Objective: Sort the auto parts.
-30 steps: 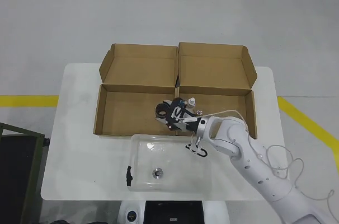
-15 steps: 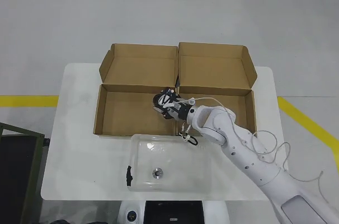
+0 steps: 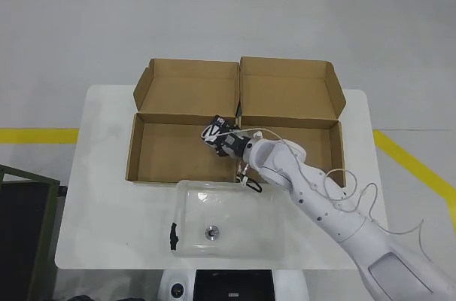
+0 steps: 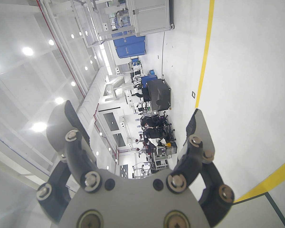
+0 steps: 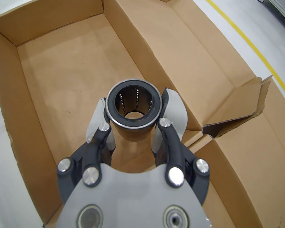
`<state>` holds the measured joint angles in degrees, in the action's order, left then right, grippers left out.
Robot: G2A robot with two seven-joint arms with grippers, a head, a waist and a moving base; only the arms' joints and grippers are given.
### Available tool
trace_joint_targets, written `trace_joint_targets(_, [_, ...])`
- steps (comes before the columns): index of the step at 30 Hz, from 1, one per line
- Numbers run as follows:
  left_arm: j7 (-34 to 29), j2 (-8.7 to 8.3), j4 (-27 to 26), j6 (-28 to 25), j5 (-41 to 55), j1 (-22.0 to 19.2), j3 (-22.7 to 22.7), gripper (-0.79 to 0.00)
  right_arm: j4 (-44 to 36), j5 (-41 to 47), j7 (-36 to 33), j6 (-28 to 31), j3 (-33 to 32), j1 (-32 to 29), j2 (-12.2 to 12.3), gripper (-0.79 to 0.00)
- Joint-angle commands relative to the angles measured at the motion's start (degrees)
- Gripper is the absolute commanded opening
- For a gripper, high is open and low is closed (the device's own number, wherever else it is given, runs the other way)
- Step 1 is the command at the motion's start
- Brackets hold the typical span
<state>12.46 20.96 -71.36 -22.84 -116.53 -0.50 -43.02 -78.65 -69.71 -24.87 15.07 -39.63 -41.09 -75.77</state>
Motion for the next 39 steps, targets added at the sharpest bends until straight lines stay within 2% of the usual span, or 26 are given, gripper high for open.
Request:
trace_joint_targets(1, [0.0,0.00,0.0,0.0,0.0,0.0,0.0,0.000,0.7,-0.4,-0.3,-0.3,0.3,0.2,-0.3,-0.653])
trace_joint_targets(3, [0.0,0.00,0.0,0.0,0.0,0.0,0.0,0.000,1.5,-1.0,-0.7,-0.6,0.7,0.5,-0.7,-0.600])
trace_joint_targets(10, [0.0,0.00,0.0,0.0,0.0,0.0,0.0,0.000,3.5,-2.1,-1.2,-0.7,1.2,1.1,-1.7,-0.533])
trace_joint_targets(11, [0.0,0.00,0.0,0.0,0.0,0.0,0.0,0.000,3.7,-2.2,-1.2,-0.8,1.2,1.1,-1.8,-0.459])
trace_joint_targets(13, [0.0,0.00,0.0,0.0,0.0,0.0,0.0,0.000,3.8,-2.7,-1.3,-0.9,1.2,1.0,-2.0,-0.416])
trace_joint_targets(25, [0.0,0.00,0.0,0.0,0.0,0.0,0.0,0.000,2.8,-5.5,-2.1,-0.7,-0.2,-0.1,-2.5,-0.369])
trace_joint_targets(31, [0.0,0.00,0.0,0.0,0.0,0.0,0.0,0.000,-3.5,-8.4,-3.2,0.2,-2.8,-2.5,-1.6,-0.351])
trace_joint_targets(39, [0.0,0.00,0.0,0.0,0.0,0.0,0.0,0.000,-14.9,-11.5,-5.2,4.0,-6.8,-8.3,0.1,-0.277])
